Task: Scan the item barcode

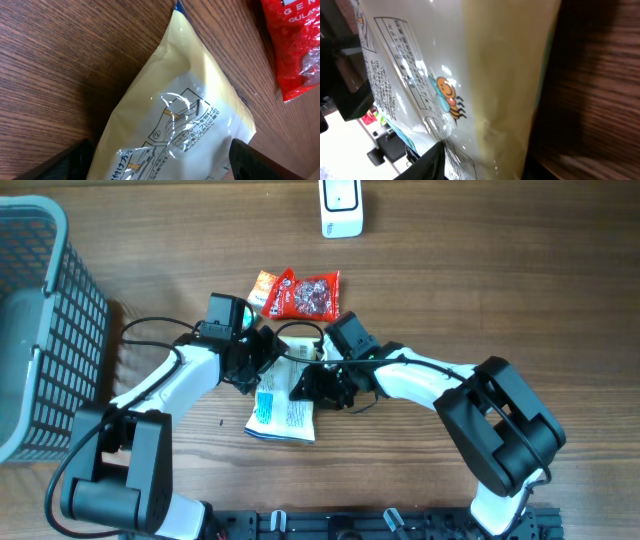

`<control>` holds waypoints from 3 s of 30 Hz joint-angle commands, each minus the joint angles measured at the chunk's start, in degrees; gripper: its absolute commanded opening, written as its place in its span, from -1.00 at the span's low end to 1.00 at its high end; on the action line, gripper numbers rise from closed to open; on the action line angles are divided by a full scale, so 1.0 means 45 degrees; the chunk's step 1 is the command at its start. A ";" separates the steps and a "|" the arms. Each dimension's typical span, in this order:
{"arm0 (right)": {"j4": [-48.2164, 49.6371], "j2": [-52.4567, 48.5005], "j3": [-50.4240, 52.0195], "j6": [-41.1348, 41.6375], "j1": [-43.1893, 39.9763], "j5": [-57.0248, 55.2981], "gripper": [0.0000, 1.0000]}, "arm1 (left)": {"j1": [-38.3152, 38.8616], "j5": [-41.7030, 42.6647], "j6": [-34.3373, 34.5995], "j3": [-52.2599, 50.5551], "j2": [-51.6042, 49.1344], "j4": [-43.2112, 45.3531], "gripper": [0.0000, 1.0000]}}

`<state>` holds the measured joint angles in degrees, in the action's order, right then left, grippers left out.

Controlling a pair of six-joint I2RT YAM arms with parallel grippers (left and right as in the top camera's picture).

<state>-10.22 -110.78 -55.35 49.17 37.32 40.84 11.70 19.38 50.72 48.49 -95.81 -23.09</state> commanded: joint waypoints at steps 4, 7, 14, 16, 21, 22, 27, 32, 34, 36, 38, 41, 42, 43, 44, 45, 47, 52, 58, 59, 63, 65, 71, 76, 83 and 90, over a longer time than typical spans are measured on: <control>-0.0117 -0.0355 0.0287 -0.0117 -0.0228 -0.1447 -0.91 | 0.0010 0.0024 0.0248 -0.0355 -0.0442 -0.0243 0.75; -0.0685 -0.0141 0.0165 -0.0957 -0.0918 -0.1404 -0.91 | 0.0010 0.0019 0.0097 -0.0355 0.0073 -0.0243 0.75; -0.6300 0.2715 -0.2341 -0.3269 -0.1307 -0.8354 -0.91 | 0.0000 -0.2545 -0.0170 -0.0345 0.2637 -0.1069 0.74; -0.7446 0.4104 -0.3055 -0.3269 -0.1307 -1.1278 -0.92 | 0.0000 -0.3444 -0.0175 -0.0345 0.2851 -0.1433 0.86; -0.6824 0.5945 -0.3196 -0.3682 -0.1307 -1.6606 -0.91 | 0.0005 -0.3468 -0.0175 -0.0345 0.2837 -0.1535 1.00; -0.6256 0.5906 -0.3196 -0.4473 -0.1307 -1.7398 -0.91 | 0.0005 -0.3468 -0.0175 -0.0345 0.2837 -0.1545 1.00; -0.0685 0.5124 -0.3196 -0.9831 -0.1307 -2.0055 -0.91 | 0.0005 -0.3468 -0.0180 -0.0350 0.2837 -0.1549 1.00; 1.0603 0.1700 -0.3201 -2.0507 -0.1311 -2.2629 -0.91 | 0.0005 -0.3468 -0.0180 -0.0350 0.2837 -0.1549 1.00; 1.5888 -0.0243 -0.3264 -2.5286 -0.1311 -2.1221 -0.91 | 0.0005 -0.3468 -0.0175 -0.0350 0.2837 -0.1549 1.00; 1.7291 -0.2011 -0.3837 -2.7511 -0.1447 -1.9394 -0.91 | 0.0005 -0.3468 -0.0180 -0.0345 0.2837 -0.1549 1.00; 1.7568 -0.3818 -0.5659 -2.8395 -0.1656 -1.8904 -0.91 | 0.0005 -0.3468 -0.0180 -0.0345 0.2837 -0.1549 1.00; 1.4707 -0.5610 -0.9224 -2.8157 -0.2127 -1.8365 -0.91 | 0.0005 -0.3468 -0.0175 -0.0350 0.2837 -0.1549 1.00; 1.3750 -0.5727 -0.9500 -2.8113 -0.2239 -1.8102 -0.91 | 0.0005 -0.3468 -0.0180 -0.0350 0.2837 -0.1549 1.00; 1.3823 -0.5863 -0.9598 -2.8021 -0.2399 -1.8044 -0.91 | 0.0005 -0.3468 -0.0175 -0.0345 0.2837 -0.1549 1.00; 1.4654 -0.5940 -0.9607 -2.8123 -0.2574 -1.8102 -0.91 | 0.0005 -0.3468 -0.0180 -0.0350 0.2837 -0.1549 1.00; 1.4625 -0.5950 -0.9607 -2.8035 -0.2705 -1.8093 -0.91 | 0.0005 -0.3468 -0.0180 -0.0350 0.2837 -0.1549 1.00; 1.3595 -0.5979 -0.9607 -2.7389 -0.2968 -1.8107 -0.91 | 0.0005 -0.3468 -0.0175 -0.0350 0.2837 -0.1549 1.00; 1.3440 -0.6324 -0.9607 -2.6491 -0.3240 -1.8506 -0.91 | 0.0005 -0.3468 -0.0180 -0.0345 0.2837 -0.1549 1.00; 1.5790 -0.6339 -0.9607 -2.6350 -0.5523 -2.1876 -0.91 | 0.0005 -0.3468 -0.0180 -0.0350 0.2837 -0.1545 1.00; 1.5523 -0.6339 -0.9607 -2.5995 -0.6135 -2.2688 -0.91 | 0.0005 -0.3468 -0.0180 -0.0345 0.2837 -0.1549 1.00; 1.1118 -0.6339 -0.9602 -2.2318 -0.9894 -2.6364 -0.91 | 0.0005 -0.3468 -0.0180 -0.0345 0.2837 -0.1549 1.00; 0.8422 -0.6339 -0.9602 -2.0939 -1.1210 -2.6549 -0.91 | 0.0005 -0.3468 -0.0175 -0.0345 0.2837 -0.1549 1.00; 0.3764 -0.6339 -0.9442 -1.8710 -1.2988 -2.4956 -0.76 | 0.0005 -0.3468 -0.0180 -0.0345 0.2837 -0.1549 1.00; -0.0525 -0.6305 -0.9437 -1.5353 -1.2988 -2.1658 0.65 | 0.0005 -0.3468 -0.0175 -0.0345 0.2837 -0.1545 1.00; -0.6271 -0.4600 -1.2692 -1.0885 -1.2852 -1.0880 1.00 | 0.0005 -0.3468 -0.0180 -0.0345 0.2837 -0.1549 1.00; -0.9350 -0.3832 -1.4168 -1.0880 -1.2041 0.3949 0.99 | 0.0005 -0.3468 -0.0175 -0.0345 0.2837 -0.1549 1.00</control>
<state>-49.78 -128.49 -118.67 -0.64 -21.58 34.70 11.73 4.32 50.39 47.13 -83.35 -30.02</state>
